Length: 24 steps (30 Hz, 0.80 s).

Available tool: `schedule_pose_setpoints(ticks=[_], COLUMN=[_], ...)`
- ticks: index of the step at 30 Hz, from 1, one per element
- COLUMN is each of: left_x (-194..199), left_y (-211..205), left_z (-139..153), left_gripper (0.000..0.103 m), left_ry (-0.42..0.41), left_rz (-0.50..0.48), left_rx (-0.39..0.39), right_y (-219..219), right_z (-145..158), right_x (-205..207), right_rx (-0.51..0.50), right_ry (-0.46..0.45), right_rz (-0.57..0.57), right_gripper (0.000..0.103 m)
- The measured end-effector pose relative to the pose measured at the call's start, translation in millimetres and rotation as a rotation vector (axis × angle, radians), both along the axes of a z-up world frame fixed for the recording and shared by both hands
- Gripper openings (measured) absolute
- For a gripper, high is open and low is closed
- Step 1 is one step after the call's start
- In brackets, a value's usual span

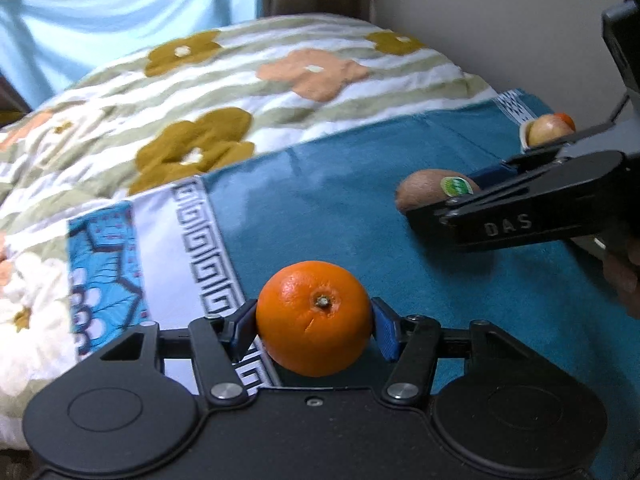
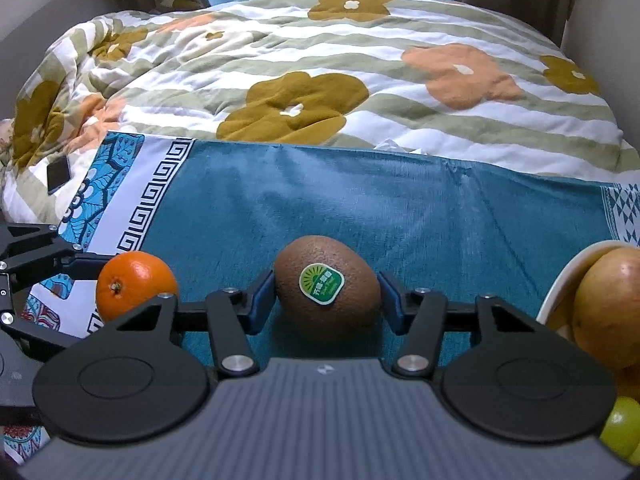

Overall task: Organize fruits
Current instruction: 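Grasp the orange with the left tool while the right tool grasps the kiwi, then carry the orange and kiwi into the cream bowl and open both tools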

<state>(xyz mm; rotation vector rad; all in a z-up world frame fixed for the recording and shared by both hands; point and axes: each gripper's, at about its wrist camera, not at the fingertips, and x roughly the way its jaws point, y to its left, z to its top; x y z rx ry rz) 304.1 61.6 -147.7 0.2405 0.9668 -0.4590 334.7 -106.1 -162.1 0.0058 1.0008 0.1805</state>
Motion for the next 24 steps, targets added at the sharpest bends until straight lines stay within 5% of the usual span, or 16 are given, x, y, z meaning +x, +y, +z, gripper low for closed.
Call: schedule_pose_setpoints(ticks=[12, 24], left_x=[-38, -84], left_y=[-3, -73], left_z=[46, 85], left_gripper=[0.063, 0.063], left_ry=[-0.092, -0.134], left_rz=[0.145, 0.224], left_rx=[-0.003, -0.075], right_y=[-26, -105], right_z=[41, 80], right_x=[-38, -94], right_rx=[0.080, 0.090], right_ry=[-0.074, -0.084], right_rz=[-0.006, -0.035], right_gripper=[0.069, 0.069])
